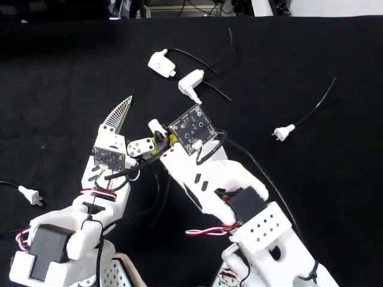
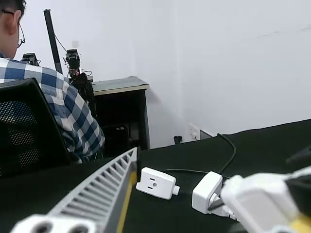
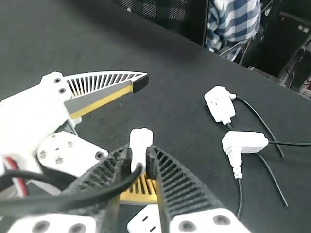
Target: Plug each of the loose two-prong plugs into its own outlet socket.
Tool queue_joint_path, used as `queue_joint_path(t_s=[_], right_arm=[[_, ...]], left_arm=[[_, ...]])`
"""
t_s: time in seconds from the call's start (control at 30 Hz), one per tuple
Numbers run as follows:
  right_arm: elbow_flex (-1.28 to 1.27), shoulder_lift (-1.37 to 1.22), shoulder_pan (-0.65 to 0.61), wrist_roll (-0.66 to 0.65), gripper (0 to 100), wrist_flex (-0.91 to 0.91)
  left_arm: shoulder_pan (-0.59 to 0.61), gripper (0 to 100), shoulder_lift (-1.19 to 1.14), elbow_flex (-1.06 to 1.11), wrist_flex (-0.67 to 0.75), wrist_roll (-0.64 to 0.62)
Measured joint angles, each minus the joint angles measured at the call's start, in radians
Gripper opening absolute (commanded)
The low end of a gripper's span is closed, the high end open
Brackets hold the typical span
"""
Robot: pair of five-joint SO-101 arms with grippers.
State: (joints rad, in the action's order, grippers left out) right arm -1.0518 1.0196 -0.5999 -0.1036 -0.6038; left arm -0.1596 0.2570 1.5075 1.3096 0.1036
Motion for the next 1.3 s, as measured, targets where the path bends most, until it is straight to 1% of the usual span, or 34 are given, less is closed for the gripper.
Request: queue_joint_path(t_s=[0.17, 0.4, 0.47, 0.6, 0.73, 0.8, 0.87, 0.97, 1.07, 1.13, 1.23, 1.3], right_arm=[[0.002, 0.0, 0.011, 0.0, 1.2, -0.002], [0.021, 0.0, 0.08, -0.002, 1.2, -0.014], [0.06, -0.003, 0.104, -0.002, 1.2, -0.02], [0.17, -0.026, 0.147, -0.002, 1.2, -0.103], [0.33, -0.124, 0.166, -0.014, 1.2, -0.25], [0.405, -0.195, 0.166, -0.071, 1.2, -0.311], [0.465, -0.273, 0.166, -0.155, 1.2, -0.342], [0.514, -0.381, 0.166, -0.281, 1.2, -0.353], [0.523, -0.457, 0.157, -0.431, 1.2, -0.353], [0.523, -0.493, 0.132, -0.543, 1.2, -0.353], [0.509, -0.516, 0.098, -0.695, 1.2, -0.342], [0.473, -0.52, 0.075, -0.786, 1.2, -0.338]], left_arm=[[0.0, 52, 0.0, 0.0, 0.0, 0.0], [0.002, 52, 0.0, 0.0, 0.0, 0.0], [0.003, 52, 0.0, 0.008, -0.025, 0.0], [-0.003, 52, 0.0, 0.011, -0.104, 0.0], [0.005, 52, 0.0, 0.017, -0.172, 0.0], [0.038, 52, 0.0, 0.017, -0.215, 0.0], [0.094, 52, 0.0, 0.017, -0.259, 0.0], [0.209, 52, 0.003, 0.034, -0.33, 0.0], [0.304, 52, 0.005, 0.077, -0.344, 0.021], [0.327, 52, 0.005, 0.11, -0.344, 0.081], [0.341, 52, 0.005, 0.155, -0.347, 0.207], [0.362, 52, 0.006, 0.158, -0.359, 0.255]])
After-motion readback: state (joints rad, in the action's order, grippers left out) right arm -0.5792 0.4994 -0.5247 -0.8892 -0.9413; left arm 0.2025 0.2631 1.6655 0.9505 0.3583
